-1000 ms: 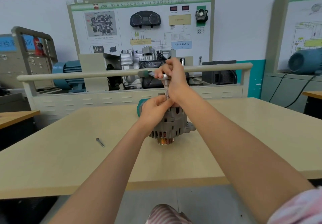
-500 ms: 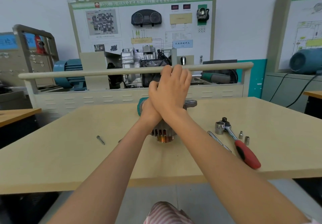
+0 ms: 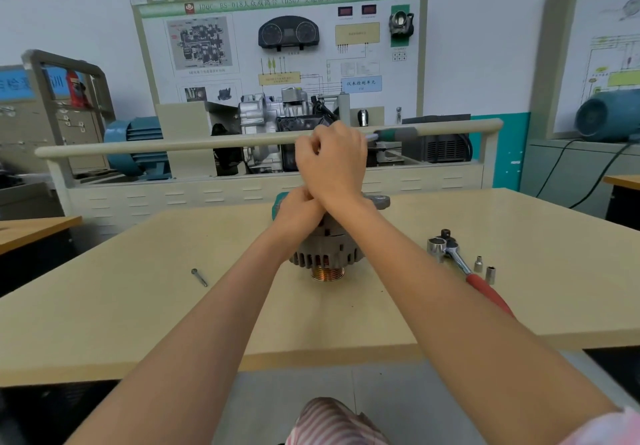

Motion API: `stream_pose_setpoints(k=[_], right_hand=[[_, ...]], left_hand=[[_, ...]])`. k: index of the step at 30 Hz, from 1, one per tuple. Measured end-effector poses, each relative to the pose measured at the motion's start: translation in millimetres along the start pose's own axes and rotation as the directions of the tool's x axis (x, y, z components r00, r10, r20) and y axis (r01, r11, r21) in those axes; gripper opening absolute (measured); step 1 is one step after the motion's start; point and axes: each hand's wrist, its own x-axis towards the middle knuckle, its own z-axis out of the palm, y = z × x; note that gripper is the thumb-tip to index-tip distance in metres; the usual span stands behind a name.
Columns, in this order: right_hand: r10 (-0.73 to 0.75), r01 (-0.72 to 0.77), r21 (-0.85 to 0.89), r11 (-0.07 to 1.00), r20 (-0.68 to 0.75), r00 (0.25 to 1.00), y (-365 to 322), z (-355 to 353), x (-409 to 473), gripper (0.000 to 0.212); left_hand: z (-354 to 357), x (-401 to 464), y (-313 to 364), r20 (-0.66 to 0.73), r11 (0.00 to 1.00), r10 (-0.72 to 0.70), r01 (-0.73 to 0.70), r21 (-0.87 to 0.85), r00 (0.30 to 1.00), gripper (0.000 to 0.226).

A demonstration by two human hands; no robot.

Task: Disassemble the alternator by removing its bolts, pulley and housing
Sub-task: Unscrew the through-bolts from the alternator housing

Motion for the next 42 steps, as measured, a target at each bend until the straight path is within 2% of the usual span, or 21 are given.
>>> stream_pose_setpoints(k=[2, 3, 5, 7, 9, 10, 11, 13, 14, 15, 16, 17, 18, 19, 20, 30, 33, 35, 38, 40, 42], right_hand=[[0.087, -0.105, 0.286, 0.952, 0.075, 0.993, -1, -4, 8, 0.046], [0.156, -0.204, 0.455, 0.867, 0.142, 0.978, 1, -6, 13, 0.049], [0.238, -0.39, 0.695, 0.604, 0.31, 0.921, 7, -11, 24, 0.055], [0.245, -0.501, 0.786, 0.361, 0.439, 0.865, 11, -12, 31, 0.065], [0.231, -0.547, 0.804, 0.235, 0.5, 0.835, 9, -9, 34, 0.068], [0.238, -0.542, 0.799, 0.261, 0.491, 0.838, 7, -7, 33, 0.067], [0.249, -0.516, 0.788, 0.335, 0.455, 0.855, 4, -3, 30, 0.063], [0.248, -0.388, 0.712, 0.585, 0.299, 0.922, 0, 2, 19, 0.053], [0.204, -0.279, 0.628, 0.726, 0.19, 0.96, -1, 3, 12, 0.048], [0.119, -0.142, 0.486, 0.862, 0.08, 0.99, -1, 5, 5, 0.041], [0.019, -0.014, 0.266, 0.964, -0.02, 1.0, 0, 7, -1, 0.031], [-0.058, 0.06, 0.018, 0.998, -0.083, 0.995, 2, 8, -6, 0.019], [-0.081, 0.06, -0.17, 0.984, -0.114, 0.99, 4, 10, -9, 0.016], [-0.063, 0.025, -0.257, 0.966, -0.138, 0.988, 5, 10, -11, 0.021], [-0.036, -0.007, -0.266, 0.964, -0.156, 0.987, 6, 8, -12, 0.024], [0.015, -0.014, 0.011, 1.0, -0.154, 0.988, 18, 4, -5, 0.008], [0.088, -0.077, 0.19, 0.979, -0.05, 0.995, 18, 2, 2, 0.017], [0.159, -0.179, 0.393, 0.902, 0.084, 0.984, 17, -4, 8, 0.026], [0.249, -0.35, 0.637, 0.687, 0.247, 0.937, 16, -13, 17, 0.04], [0.267, -0.417, 0.714, 0.562, 0.32, 0.909, 17, -16, 22, 0.048], [0.249, -0.431, 0.733, 0.526, 0.352, 0.902, 14, -17, 25, 0.05]], left_hand=[[-3, 0, 0, 0.037, 0.999, 0.029, -0.027, -0.039, 0.999, 0.02], [-4, 0, -1, 0.06, 0.998, 0.048, -0.045, -0.054, 0.997, 0.019], [-4, 0, -2, 0.093, 0.996, 0.057, -0.05, -0.078, 0.994, 0.013], [-6, 2, -3, 0.106, 0.993, 0.054, -0.042, -0.108, 0.993, 0.014], [-7, 5, -6, 0.101, 0.991, 0.054, -0.042, -0.125, 0.993, 0.014], [-7, 5, -6, 0.1, 0.991, 0.056, -0.043, -0.127, 0.993, 0.013], [-7, 4, -7, 0.095, 0.99, 0.056, -0.043, -0.133, 0.994, 0.011], [-8, 6, -8, 0.061, 0.991, 0.053, -0.045, -0.126, 0.997, 0.013], [-9, 7, -10, 0.039, 0.994, 0.044, -0.039, -0.102, 0.998, 0.02], [-8, 8, -10, 0.017, 0.997, 0.028, -0.026, -0.074, 0.999, 0.024], [-8, 10, -10, -0.002, 0.999, 0.012, -0.012, -0.041, 1.0, 0.024], [-8, 10, -11, -0.017, 1.0, -0.002, 0.002, -0.008, 1.0, 0.023], [-7, 11, -11, -0.024, 1.0, -0.009, 0.009, 0.01, 1.0, 0.023], [-6, 11, -11, -0.024, 1.0, -0.005, 0.006, 0.014, 1.0, 0.024], [-5, 11, -12, -0.018, 1.0, 0.005, -0.004, 0.004, 1.0, 0.025], [-2, 10, -12, 0.013, 0.995, 0.076, -0.075, -0.067, 0.997, 0.031], [-2, 7, -11, 0.043, 0.991, 0.095, -0.09, -0.095, 0.995, 0.027], [-1, 6, -9, 0.056, 0.99, 0.095, -0.088, -0.107, 0.994, 0.015], [-1, 4, -8, 0.069, 0.989, 0.073, -0.063, -0.133, 0.995, 0.022], [-1, 4, -6, 0.077, 0.991, 0.064, -0.054, -0.123, 0.995, 0.023], [-1, 3, -6, 0.074, 0.992, 0.056, -0.047, -0.118, 0.996, 0.023]])
